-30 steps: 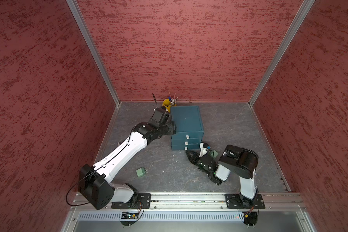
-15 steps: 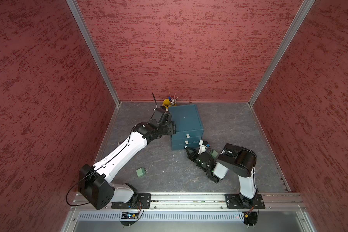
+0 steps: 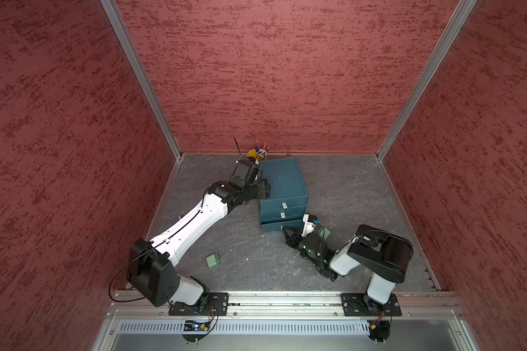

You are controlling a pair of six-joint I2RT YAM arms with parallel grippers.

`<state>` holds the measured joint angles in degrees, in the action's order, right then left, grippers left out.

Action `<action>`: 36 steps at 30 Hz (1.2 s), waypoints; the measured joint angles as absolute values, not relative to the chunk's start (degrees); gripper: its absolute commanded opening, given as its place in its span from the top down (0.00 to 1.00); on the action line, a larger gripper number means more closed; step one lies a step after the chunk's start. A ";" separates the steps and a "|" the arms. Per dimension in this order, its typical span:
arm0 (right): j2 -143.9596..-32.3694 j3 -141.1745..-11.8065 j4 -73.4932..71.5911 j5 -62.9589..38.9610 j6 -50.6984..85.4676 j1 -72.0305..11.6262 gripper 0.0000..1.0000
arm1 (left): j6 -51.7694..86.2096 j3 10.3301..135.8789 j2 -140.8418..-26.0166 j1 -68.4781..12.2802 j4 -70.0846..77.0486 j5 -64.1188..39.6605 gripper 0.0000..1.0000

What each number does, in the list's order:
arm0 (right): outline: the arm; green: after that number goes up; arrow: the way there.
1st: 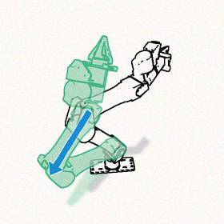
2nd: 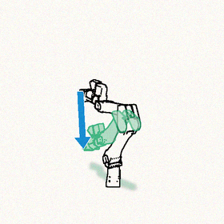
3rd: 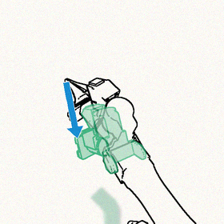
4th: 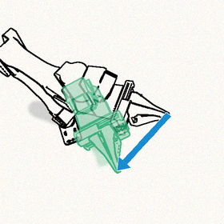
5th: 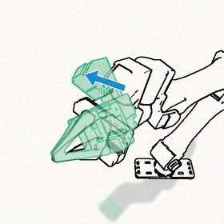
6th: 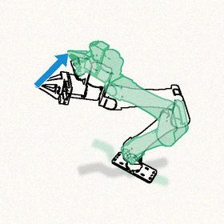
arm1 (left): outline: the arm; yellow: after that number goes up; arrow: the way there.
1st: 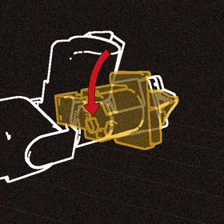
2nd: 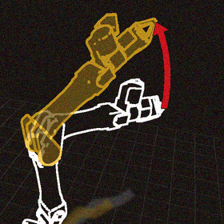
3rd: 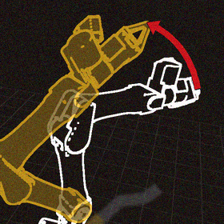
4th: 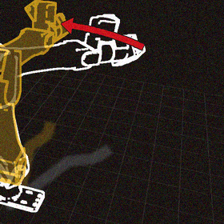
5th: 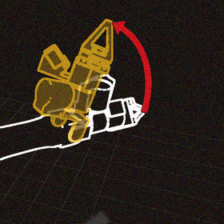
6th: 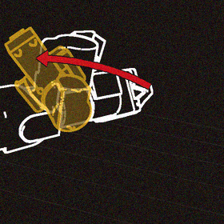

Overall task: Place the plugs into the drawer by color
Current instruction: Open the drawer in the storage box.

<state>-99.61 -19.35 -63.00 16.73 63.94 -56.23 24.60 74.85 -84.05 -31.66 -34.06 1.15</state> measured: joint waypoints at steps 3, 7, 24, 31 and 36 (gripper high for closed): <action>-96.14 -19.40 -57.14 18.02 63.00 -57.58 1.00 | 24.67 75.00 -84.36 -31.55 -33.39 0.99 0.35; -92.97 -19.70 -51.35 19.73 62.06 -59.59 1.00 | 24.69 75.00 -84.42 -31.51 -33.23 0.99 0.36; -84.36 -24.38 -28.03 25.96 62.35 -70.39 1.00 | 23.73 76.53 -86.87 -31.14 -31.20 1.13 0.36; -81.10 -24.73 -22.09 26.22 65.06 -71.61 0.99 | 23.88 76.53 -86.67 -31.14 -31.35 1.15 0.35; -78.98 -26.04 -13.10 26.70 66.76 -72.53 0.74 | 24.75 76.51 -85.56 -31.18 -32.64 0.93 0.33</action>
<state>-78.98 -26.04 -13.10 26.70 66.76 -72.53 24.75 76.51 -85.56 -31.18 -32.64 0.93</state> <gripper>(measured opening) 0.178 0.665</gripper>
